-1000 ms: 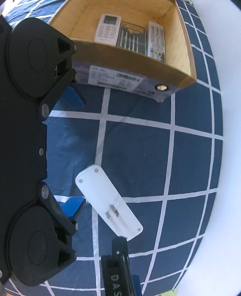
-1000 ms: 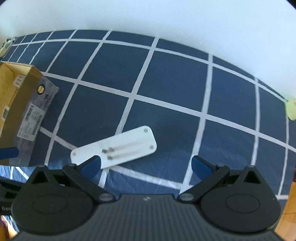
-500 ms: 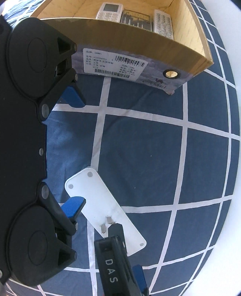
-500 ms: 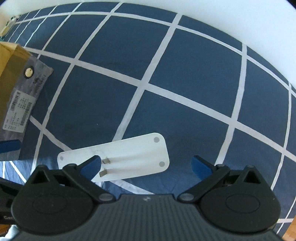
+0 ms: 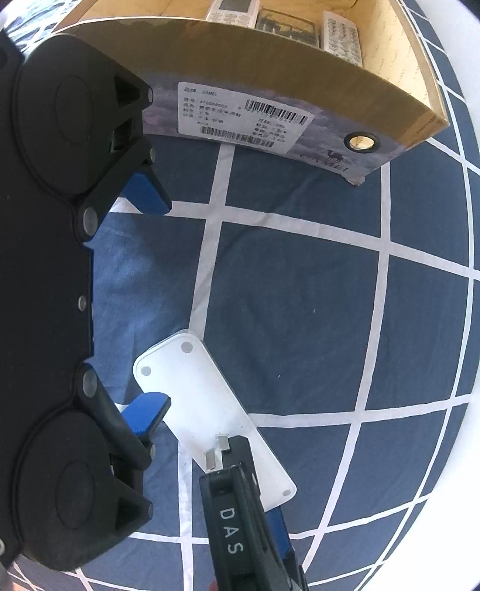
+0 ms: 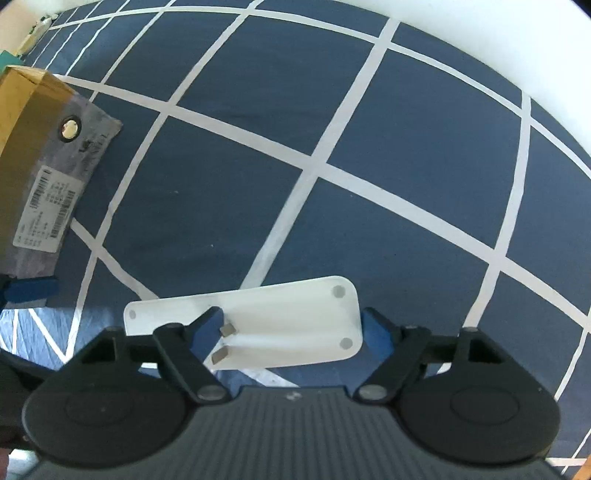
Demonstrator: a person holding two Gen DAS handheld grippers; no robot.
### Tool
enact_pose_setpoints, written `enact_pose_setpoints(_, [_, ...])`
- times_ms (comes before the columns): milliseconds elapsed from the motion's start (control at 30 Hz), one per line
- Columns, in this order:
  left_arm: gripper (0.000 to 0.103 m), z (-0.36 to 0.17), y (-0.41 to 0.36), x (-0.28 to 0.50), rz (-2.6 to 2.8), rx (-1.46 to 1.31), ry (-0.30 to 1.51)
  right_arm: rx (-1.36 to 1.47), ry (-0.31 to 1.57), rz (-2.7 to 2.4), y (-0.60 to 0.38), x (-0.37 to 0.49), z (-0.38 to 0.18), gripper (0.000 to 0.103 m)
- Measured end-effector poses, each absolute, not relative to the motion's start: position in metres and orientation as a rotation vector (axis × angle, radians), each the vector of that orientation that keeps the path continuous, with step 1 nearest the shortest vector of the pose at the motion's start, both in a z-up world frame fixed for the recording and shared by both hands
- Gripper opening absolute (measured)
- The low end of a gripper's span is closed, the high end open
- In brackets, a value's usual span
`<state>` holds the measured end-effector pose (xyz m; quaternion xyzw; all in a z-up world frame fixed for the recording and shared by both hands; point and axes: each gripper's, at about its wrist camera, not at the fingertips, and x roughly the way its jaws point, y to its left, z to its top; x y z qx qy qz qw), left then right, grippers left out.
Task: Organize objects
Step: 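Close the right tool on the edge of the white power socket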
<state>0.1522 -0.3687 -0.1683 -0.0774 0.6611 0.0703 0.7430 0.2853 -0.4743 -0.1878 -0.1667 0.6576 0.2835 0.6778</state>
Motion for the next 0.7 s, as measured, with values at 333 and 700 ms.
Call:
enact_pose_setpoints(333, [0.103, -0.172, -0.361, 0.142, 0.141, -0.246, 1.444, -0.221, 1.533, 0.462, -0.48, 0.268, -0.19, 0.08])
enact_pose_setpoints(700, [0.103, -0.186, -0.362, 0.138, 0.083, -0.331, 1.469, -0.11, 1.559, 0.346, -0.471, 0.237, -0.192, 0.08])
